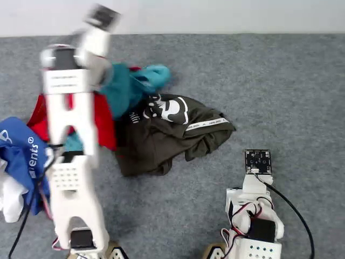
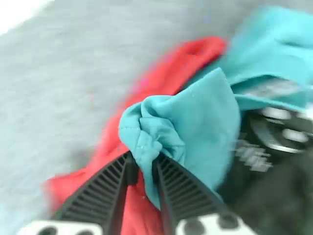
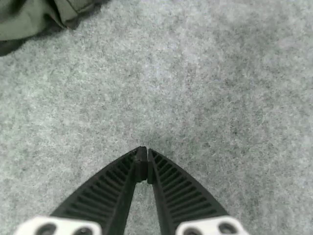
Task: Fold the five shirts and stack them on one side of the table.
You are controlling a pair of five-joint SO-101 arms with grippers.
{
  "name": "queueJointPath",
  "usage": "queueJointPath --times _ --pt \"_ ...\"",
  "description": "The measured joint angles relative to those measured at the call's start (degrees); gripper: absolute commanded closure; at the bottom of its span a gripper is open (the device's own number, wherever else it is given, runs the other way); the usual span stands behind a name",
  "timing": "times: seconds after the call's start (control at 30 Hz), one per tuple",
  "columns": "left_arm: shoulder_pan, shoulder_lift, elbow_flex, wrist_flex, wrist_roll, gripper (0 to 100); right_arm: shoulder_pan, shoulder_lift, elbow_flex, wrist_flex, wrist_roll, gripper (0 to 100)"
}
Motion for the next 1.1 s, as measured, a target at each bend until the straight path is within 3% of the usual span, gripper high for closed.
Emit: queueJointPath --times 0.3,0.5,0.73,0.9,1.1 --pt "-27.3 -5.7 -3.3 0.0 -4.7 100 0.0 0.0 0.0 0.0 0.0 98.9" --pt "-41.1 -8.5 -3.3 0.2 -7.6 98 0.0 0.0 0.0 0.0 0.0 98.9" --pt "-45.5 -16.0 -3.8 0.4 -8.3 72 0.0 0.0 0.0 0.0 0.0 98.9" --pt "-45.6 -25.7 1.4 0.4 -8.6 72 0.0 0.0 0.0 0.0 0.0 98.9" --pt "-43.7 -38.7 15.9 0.4 -10.1 72 0.0 0.0 0.0 0.0 0.0 98.9"
